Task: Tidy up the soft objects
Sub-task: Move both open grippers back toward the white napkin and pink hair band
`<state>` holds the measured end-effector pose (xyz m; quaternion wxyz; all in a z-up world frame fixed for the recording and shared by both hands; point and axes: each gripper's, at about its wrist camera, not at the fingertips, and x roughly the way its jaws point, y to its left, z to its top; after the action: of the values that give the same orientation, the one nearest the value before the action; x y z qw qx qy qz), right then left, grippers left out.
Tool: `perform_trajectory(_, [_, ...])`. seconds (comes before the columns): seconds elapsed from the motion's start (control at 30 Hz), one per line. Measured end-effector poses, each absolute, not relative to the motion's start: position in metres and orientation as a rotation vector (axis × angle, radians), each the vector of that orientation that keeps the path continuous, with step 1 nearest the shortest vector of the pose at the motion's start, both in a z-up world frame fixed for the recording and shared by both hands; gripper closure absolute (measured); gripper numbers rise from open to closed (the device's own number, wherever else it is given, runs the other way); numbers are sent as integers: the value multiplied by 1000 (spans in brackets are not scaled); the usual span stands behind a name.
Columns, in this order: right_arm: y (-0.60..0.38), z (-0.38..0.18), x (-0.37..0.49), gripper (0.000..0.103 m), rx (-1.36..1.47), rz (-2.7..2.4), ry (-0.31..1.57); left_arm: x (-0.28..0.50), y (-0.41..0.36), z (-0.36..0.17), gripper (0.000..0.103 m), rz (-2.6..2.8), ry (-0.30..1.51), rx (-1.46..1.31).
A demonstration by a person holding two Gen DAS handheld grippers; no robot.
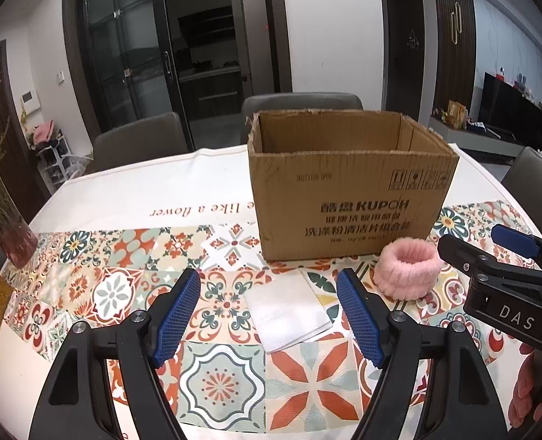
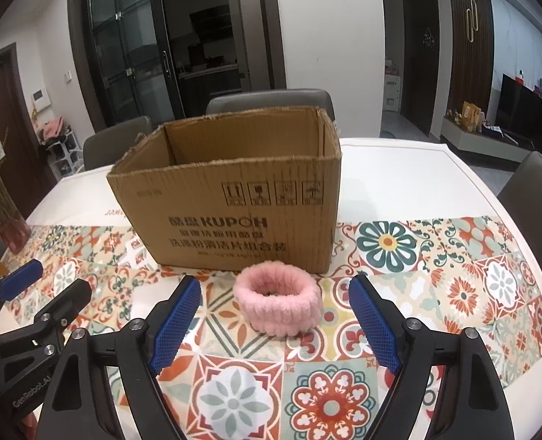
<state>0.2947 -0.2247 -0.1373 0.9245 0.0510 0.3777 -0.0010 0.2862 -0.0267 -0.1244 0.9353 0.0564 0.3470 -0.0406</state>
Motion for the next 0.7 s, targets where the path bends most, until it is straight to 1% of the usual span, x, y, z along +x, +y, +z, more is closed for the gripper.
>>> perform_trajectory(0.7, [-227, -199, 319, 19, 58, 32, 896, 308, -37, -187, 27, -91, 803, 141])
